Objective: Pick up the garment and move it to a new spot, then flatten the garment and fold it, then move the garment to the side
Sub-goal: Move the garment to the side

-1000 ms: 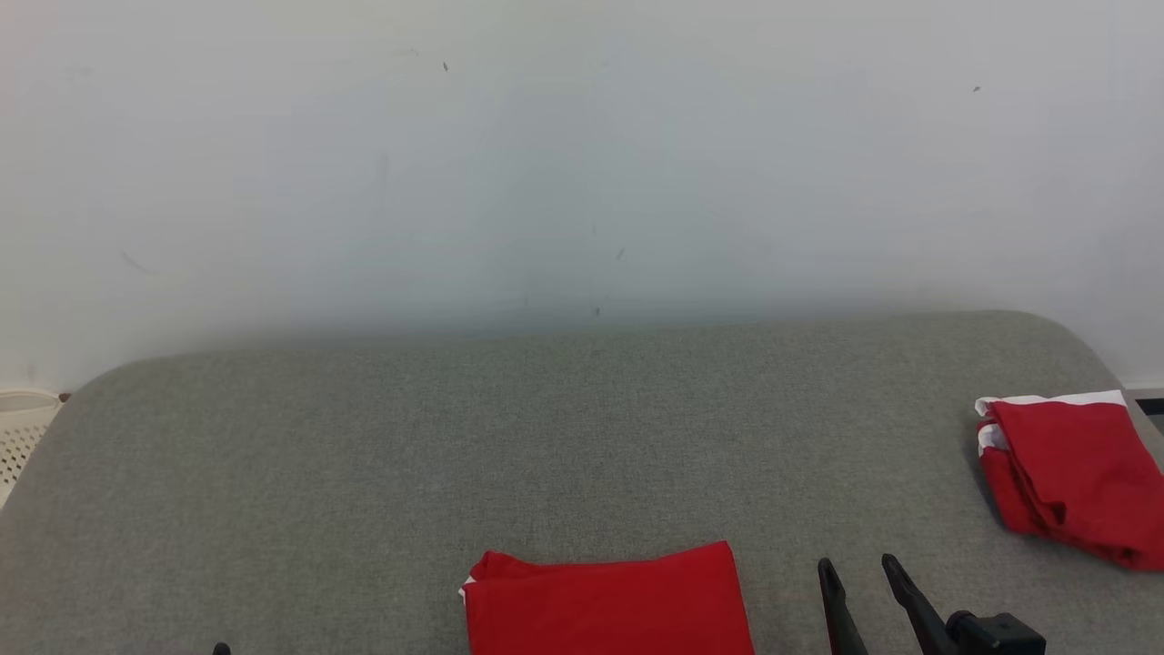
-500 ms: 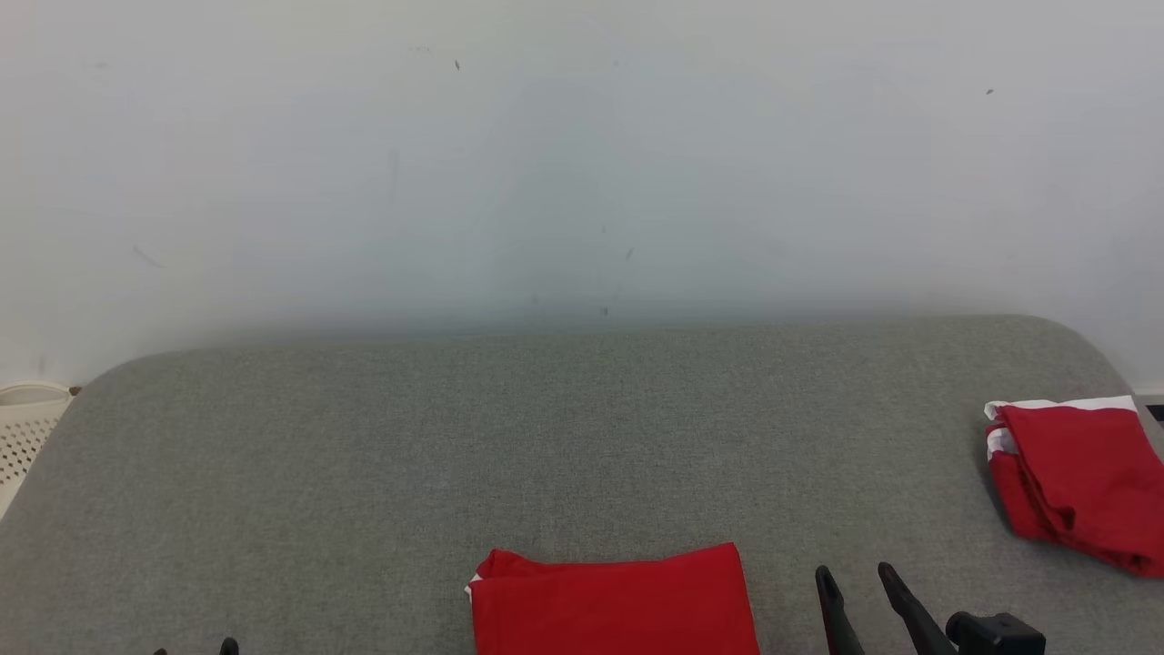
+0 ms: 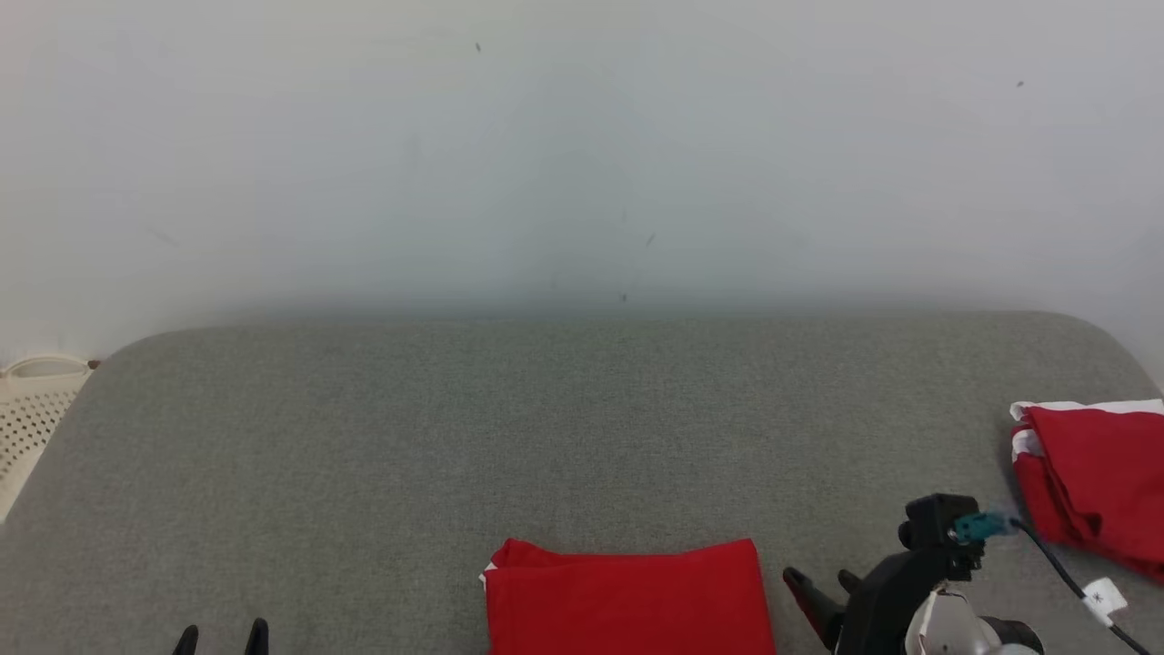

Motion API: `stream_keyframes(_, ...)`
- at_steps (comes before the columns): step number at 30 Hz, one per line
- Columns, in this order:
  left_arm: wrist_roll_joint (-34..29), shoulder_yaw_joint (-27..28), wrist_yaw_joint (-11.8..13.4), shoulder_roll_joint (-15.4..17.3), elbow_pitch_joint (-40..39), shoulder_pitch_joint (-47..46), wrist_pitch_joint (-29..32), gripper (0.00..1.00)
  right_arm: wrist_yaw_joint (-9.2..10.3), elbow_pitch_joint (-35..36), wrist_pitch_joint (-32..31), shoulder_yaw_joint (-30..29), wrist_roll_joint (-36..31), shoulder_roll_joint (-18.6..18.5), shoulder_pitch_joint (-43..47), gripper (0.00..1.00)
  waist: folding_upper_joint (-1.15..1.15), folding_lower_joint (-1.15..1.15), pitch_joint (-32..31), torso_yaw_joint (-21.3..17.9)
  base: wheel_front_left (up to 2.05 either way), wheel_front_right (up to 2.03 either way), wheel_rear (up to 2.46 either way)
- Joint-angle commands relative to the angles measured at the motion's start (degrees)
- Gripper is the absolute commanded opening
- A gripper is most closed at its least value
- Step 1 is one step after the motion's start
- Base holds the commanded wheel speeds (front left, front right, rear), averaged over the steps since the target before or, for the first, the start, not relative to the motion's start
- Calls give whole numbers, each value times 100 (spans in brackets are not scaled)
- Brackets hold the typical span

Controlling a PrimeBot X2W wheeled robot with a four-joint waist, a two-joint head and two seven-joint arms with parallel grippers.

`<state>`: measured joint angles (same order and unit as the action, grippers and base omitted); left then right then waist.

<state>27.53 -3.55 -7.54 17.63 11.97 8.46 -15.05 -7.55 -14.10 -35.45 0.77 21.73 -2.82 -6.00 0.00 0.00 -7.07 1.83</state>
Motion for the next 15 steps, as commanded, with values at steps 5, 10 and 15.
stream_keyframes(5,-28,-156,11,-15,193,-299,-16,100,13,-526,-592,10,-128,1,-307,100,0,0,94,294,0,0,0)
stream_keyframes(10,-53,-267,11,-61,401,-503,-17,100,13,-899,-836,-4,-115,0,-359,100,0,0,111,493,0,0,0)
stream_keyframes(15,-114,-367,11,-107,538,-652,-17,100,13,-1301,-772,4,-189,-1,-356,100,0,0,128,647,0,0,0)
